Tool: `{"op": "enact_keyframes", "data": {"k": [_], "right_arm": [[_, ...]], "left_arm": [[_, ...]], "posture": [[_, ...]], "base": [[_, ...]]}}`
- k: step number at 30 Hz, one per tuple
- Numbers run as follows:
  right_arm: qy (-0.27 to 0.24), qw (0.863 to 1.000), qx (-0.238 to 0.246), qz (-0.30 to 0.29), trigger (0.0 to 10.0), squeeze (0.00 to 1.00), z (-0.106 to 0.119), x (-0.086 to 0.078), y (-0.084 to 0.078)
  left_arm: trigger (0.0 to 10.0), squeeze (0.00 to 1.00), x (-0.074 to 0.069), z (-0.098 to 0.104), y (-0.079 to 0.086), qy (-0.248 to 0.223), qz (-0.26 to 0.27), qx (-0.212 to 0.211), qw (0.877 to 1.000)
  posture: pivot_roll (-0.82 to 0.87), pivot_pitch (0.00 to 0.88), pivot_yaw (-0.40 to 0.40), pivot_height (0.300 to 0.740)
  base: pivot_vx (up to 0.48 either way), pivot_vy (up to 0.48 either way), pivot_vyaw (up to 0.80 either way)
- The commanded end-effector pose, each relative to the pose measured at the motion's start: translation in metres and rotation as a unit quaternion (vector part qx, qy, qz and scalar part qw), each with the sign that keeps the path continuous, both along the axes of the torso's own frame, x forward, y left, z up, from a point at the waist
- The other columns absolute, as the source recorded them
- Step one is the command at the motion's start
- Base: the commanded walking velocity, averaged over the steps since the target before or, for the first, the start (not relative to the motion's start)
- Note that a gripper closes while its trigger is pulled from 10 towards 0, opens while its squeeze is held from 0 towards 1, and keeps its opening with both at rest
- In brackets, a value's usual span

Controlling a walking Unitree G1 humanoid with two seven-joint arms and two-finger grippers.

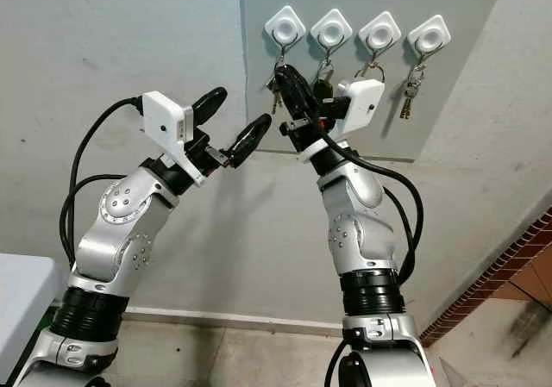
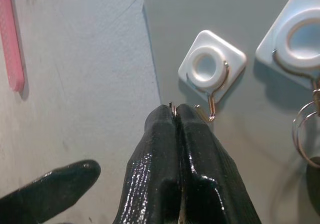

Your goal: Hang keys on a hook

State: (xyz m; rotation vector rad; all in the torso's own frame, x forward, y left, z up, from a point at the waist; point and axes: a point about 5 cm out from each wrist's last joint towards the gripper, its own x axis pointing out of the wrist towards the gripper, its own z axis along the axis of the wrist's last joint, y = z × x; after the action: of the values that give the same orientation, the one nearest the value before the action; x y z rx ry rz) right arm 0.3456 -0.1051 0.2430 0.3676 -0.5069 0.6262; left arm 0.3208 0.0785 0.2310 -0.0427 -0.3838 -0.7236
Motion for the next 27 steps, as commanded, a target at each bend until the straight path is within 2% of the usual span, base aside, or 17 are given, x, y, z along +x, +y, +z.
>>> {"op": "enact_keyframes", "data": {"k": [1, 27], "right_arm": [[-0.008, 1.0, 0.011, 0.007, 10.0, 0.0, 0.0088, 0.0026, 0.0006], [0.003, 1.0, 0.026, 0.016, 10.0, 0.0, 0.0114, 0.0115, 0.0009]], "left_arm": [[10.0, 0.0, 0.0005, 0.0029, 0.0021, -0.005, 0.0, 0.003, 1.0], [10.0, 0.0, 0.0016, 0.0056, 0.0054, -0.004, 0.006, -0.002, 1.0]], "posture": [[-0.02, 0.0, 0.019, 0.74], [-0.01, 0.0, 0.015, 0.74]], "base": [[0.0, 0.0, 0.0], [0.0, 0.0, 0.0]]}}
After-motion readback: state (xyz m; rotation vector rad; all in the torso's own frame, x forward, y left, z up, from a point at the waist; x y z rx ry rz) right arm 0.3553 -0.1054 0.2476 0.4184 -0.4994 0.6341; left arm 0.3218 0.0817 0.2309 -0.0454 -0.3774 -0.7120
